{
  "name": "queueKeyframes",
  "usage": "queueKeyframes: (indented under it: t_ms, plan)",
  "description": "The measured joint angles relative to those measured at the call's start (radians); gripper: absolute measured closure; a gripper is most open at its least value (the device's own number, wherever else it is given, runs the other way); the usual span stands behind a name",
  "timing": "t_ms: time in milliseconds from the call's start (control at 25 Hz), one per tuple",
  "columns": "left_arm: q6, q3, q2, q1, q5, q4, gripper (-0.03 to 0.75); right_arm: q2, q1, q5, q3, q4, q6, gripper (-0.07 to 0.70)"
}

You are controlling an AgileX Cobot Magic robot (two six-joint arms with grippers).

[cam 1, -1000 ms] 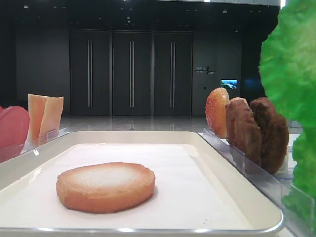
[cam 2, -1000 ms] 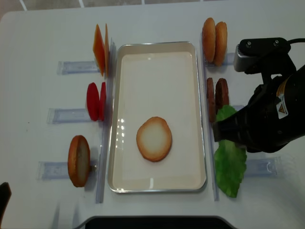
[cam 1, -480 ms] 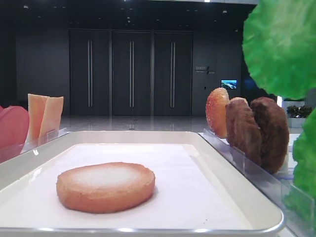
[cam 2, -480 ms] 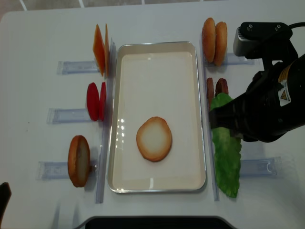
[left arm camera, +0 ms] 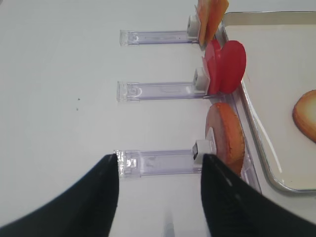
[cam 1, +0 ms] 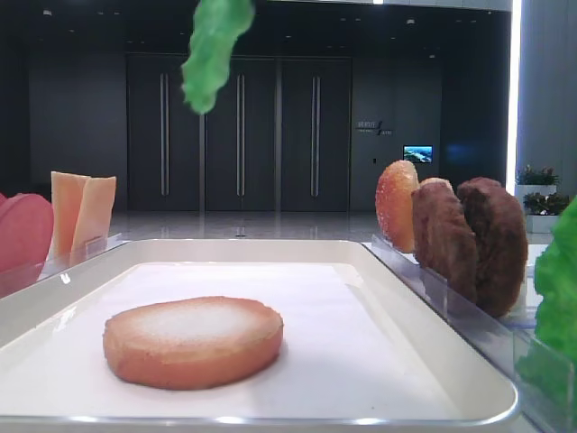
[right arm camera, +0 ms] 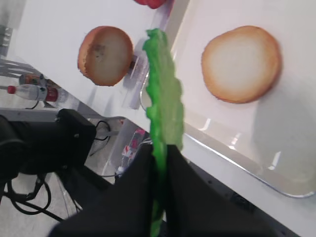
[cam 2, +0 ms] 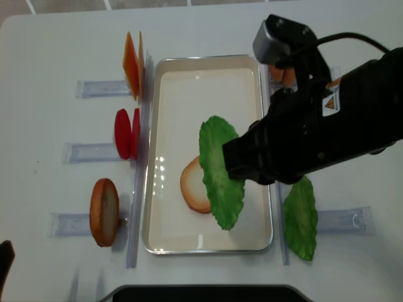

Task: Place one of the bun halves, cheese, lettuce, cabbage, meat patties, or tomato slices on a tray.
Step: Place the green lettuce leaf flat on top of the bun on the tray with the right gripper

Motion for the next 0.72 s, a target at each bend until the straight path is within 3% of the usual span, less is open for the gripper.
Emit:
queueKeyframes:
  t_ms: [160,320,520,720]
  plan:
    - [0.0,0.0,0.0,0.0,0.0,0.0,0.307,0.062,0.0,-0.1,0.103,0.326,-0.31,0.61]
    - [0.0,0.0,0.0,0.0,0.0,0.0,0.307,0.117,-0.006,-0.144,0.157,0.641,-0.626,0.61]
    - [0.0,0.0,0.0,0.0,0.0,0.0,0.307,0.225,-0.076,-0.084,0.211,0.916,-0.927,0.61]
    - [0.0,0.0,0.0,0.0,0.0,0.0,0.307,0.317,-0.144,-0.039,0.218,1.049,-1.1,0.61]
